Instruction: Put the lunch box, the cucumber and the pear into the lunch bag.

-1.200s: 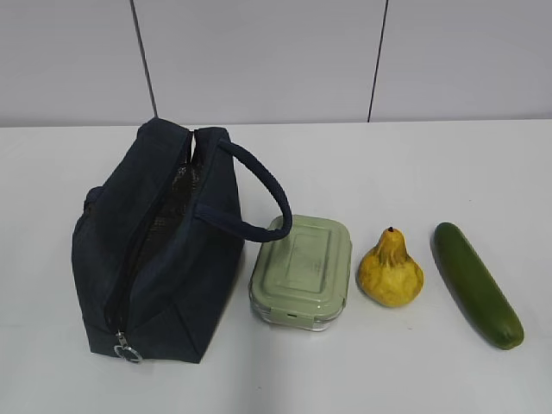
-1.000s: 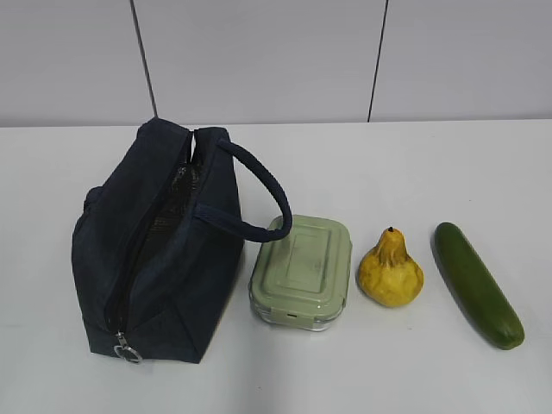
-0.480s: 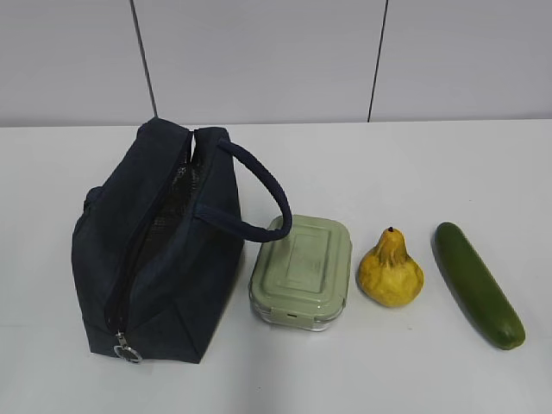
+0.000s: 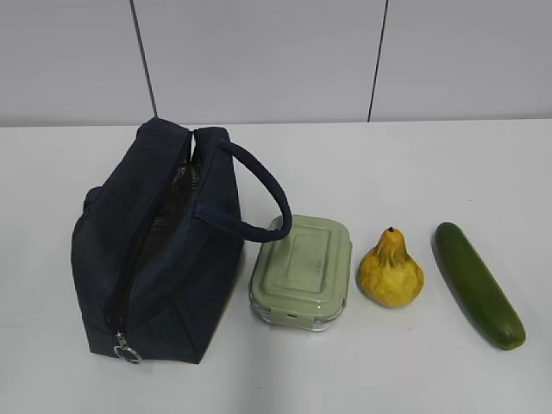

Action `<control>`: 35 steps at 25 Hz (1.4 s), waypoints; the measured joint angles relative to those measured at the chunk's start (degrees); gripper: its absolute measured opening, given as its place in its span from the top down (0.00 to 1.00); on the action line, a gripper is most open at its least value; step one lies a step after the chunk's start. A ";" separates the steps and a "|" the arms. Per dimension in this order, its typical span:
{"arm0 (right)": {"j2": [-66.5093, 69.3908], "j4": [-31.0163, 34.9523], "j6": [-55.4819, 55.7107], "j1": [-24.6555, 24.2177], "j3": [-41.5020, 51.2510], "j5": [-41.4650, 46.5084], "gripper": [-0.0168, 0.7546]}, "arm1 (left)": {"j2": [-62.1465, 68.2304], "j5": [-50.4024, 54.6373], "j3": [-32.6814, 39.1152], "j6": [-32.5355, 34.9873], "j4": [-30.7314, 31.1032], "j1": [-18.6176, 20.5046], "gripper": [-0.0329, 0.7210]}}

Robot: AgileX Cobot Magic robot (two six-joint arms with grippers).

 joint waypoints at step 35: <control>59.93 11.86 -4.42 0.00 -13.81 -11.01 0.52 | 73.24 -16.50 -23.13 12.53 -11.59 -15.18 0.49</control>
